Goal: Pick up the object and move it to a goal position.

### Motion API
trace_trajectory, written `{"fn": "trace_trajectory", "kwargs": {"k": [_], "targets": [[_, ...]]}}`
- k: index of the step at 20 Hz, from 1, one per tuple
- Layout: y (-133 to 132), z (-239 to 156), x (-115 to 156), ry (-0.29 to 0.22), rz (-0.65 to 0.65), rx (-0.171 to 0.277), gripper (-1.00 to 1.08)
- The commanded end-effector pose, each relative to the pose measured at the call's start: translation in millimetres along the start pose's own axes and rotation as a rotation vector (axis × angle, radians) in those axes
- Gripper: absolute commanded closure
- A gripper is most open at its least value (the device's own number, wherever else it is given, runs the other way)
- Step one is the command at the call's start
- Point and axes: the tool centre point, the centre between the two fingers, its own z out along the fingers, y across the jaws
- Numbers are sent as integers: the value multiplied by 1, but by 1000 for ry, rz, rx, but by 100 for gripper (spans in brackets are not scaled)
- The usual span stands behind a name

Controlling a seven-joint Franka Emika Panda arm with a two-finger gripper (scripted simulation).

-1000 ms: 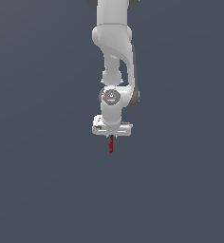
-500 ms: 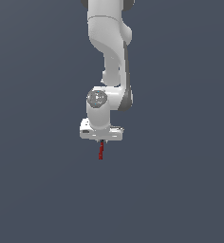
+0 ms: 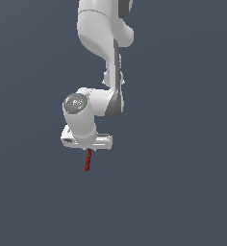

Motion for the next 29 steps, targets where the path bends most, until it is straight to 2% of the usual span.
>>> {"fn": "trace_trajectory", "kwargs": {"k": [1, 14, 29], "targets": [[11, -8, 13, 0, -1, 0, 108], [54, -36, 63, 0, -1, 0, 108], [65, -43, 78, 0, -1, 0, 108]]}}
